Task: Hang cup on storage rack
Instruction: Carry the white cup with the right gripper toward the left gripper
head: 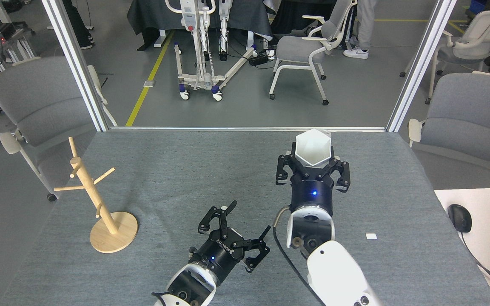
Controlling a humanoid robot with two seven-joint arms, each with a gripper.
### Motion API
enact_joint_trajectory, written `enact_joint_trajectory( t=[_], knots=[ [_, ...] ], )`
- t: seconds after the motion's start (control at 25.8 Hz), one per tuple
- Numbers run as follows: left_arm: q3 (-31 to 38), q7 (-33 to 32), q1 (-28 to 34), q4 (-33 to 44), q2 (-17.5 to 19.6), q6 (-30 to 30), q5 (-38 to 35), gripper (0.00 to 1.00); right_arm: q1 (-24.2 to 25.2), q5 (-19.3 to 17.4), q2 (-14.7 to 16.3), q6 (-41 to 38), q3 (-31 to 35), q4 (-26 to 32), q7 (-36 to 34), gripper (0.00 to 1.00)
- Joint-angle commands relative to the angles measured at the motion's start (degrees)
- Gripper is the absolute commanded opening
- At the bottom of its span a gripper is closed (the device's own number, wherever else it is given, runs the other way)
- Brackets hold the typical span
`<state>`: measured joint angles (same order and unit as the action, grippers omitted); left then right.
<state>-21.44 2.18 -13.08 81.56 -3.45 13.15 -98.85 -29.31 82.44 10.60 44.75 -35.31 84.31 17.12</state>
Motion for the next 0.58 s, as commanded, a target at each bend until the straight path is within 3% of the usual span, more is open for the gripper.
enact_joint_trajectory(
  t=[0.0,0.23,0.54],
  knots=[
    [-2.03,0.02,-5.11,-4.13,-0.50,0.82,-0.55,0.99,-2.60,0.27,-1.46,11.33,-10.22,-0.20,6.97,0.14],
    [-2.03,-0.16,-8.98,-8.35,-1.03,5.39,-0.20,0.99,-4.09,0.18,-3.31,14.58,-13.47,-1.52,9.60,0.14],
    [-1.68,-0.51,-11.35,-11.42,-2.70,5.65,0.33,0.99,-4.09,0.00,-5.41,14.32,-16.90,-4.15,13.56,0.14]
  ],
)
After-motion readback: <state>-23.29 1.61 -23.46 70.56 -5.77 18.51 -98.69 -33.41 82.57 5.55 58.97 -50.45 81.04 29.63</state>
